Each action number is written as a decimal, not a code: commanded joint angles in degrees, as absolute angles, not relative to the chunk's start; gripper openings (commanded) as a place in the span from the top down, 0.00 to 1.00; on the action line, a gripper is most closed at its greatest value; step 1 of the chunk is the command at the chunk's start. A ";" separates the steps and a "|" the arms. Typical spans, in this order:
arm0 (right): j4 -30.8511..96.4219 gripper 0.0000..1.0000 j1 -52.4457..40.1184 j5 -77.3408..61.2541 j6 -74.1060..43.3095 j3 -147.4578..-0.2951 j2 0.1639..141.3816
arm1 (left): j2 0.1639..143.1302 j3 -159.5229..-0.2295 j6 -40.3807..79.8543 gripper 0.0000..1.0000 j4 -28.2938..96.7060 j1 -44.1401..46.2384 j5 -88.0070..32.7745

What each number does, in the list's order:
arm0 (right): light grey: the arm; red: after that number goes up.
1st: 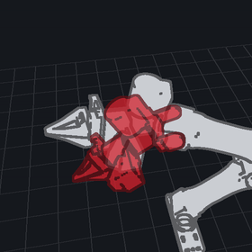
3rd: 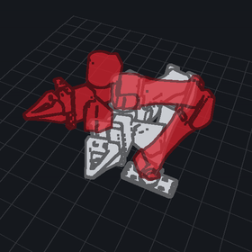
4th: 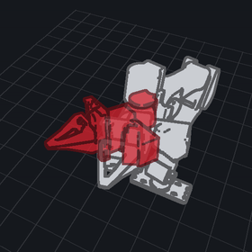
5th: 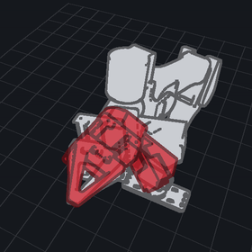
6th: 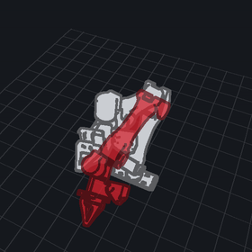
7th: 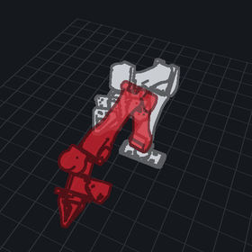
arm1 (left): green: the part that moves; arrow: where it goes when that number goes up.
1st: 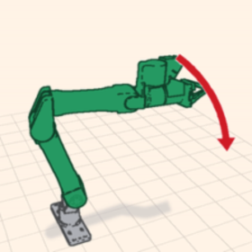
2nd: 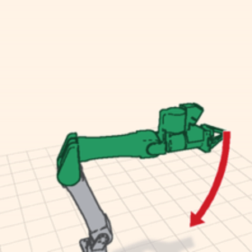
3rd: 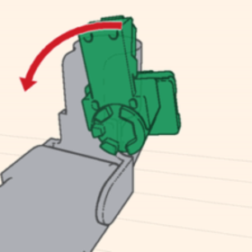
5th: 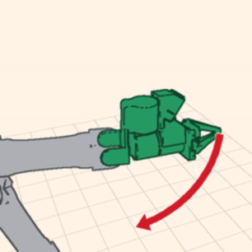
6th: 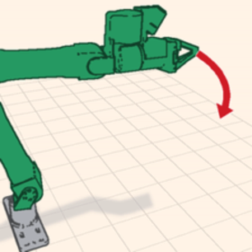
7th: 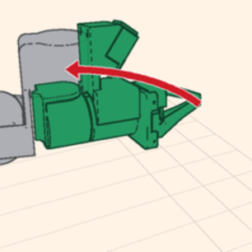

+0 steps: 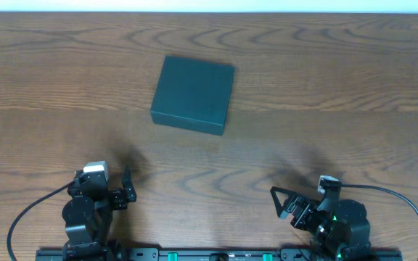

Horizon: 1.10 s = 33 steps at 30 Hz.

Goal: Pack container

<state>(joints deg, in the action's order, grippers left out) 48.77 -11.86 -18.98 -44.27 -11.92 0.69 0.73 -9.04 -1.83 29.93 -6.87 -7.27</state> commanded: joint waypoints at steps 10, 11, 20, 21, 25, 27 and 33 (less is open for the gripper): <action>24.77 0.01 -12.08 -16.27 2.04 -8.71 0.30 | 0.25 -8.16 -2.79 0.05 29.82 -6.94 -6.90; 23.27 0.01 -12.08 -15.57 2.70 -6.61 0.30 | 0.25 -8.16 -2.79 0.05 29.82 -6.94 -6.90; 21.87 0.01 -12.08 -13.34 5.89 -6.50 0.27 | 0.25 -8.16 -2.79 0.05 29.82 -6.94 -6.90; 21.89 0.01 -12.05 -13.34 5.87 -6.52 0.30 | 0.25 -8.16 -2.79 0.05 29.82 -6.94 -6.90; 21.89 0.01 -12.05 -13.32 5.89 -6.52 0.30 | 0.25 -8.16 -2.79 0.05 29.82 -6.94 -6.90; 21.89 0.01 -12.05 -13.34 5.87 -6.52 0.30 | 0.25 -8.16 -2.79 0.05 29.82 -6.94 -6.90; 21.89 0.01 -12.05 -13.34 5.87 -6.52 0.30 | 0.25 -8.16 -2.79 0.05 29.82 -6.94 -6.90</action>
